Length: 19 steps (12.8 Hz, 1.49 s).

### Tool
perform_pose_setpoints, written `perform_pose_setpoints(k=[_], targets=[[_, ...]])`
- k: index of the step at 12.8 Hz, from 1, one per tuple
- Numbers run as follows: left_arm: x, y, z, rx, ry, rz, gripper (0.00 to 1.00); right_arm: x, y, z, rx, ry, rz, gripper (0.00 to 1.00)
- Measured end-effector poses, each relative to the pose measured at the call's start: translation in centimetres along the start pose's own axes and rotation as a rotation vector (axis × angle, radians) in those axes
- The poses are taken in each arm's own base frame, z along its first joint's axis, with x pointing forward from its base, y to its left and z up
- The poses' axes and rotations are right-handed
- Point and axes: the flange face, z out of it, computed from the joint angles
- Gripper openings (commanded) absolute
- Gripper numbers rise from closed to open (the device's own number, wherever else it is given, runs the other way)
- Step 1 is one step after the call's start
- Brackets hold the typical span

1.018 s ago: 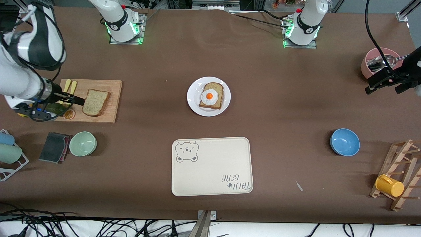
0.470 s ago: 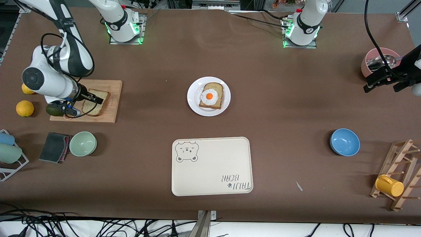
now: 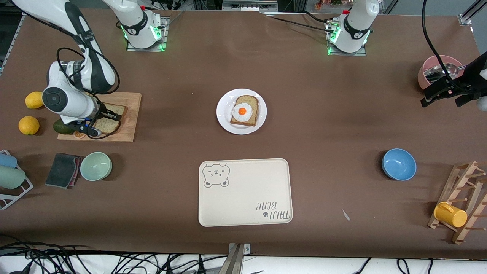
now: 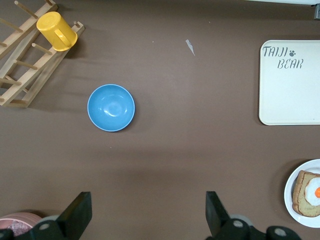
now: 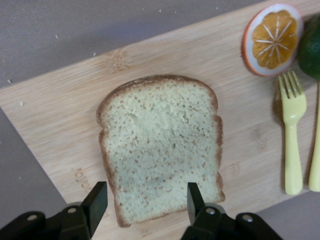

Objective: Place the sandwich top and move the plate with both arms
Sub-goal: 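Lower the right gripper onto the bread slice and grasp its edge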

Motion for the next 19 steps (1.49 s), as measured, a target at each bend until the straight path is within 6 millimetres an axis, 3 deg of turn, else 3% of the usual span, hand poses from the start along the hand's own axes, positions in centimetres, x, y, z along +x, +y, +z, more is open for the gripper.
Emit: perform_pose_setpoints(k=[7, 10, 16, 17, 19], targets=[[0.0, 0.2, 0.0, 0.000, 0.000, 0.003, 1.00, 0.9, -0.5, 0.2, 0.027, 0.055, 0.012, 0.72], [-0.1, 1.2, 0.0, -0.002, 0.000, 0.021, 1.00, 1.2, -0.8, 1.0, 0.041, 0.062, 0.025, 0.72], [-0.1, 1.6, 0.0, -0.003, 0.000, 0.028, 1.00, 1.3, -1.2, 2.2, 0.041, 0.053, 0.023, 0.63], [-0.1, 1.7, 0.0, -0.003, 0.000, 0.031, 1.00, 1.3, -1.2, 2.2, 0.041, 0.053, 0.024, 0.56], [-0.1, 1.8, 0.0, -0.003, -0.001, 0.032, 1.00, 1.3, -1.1, 2.2, 0.041, 0.052, 0.024, 0.30]])
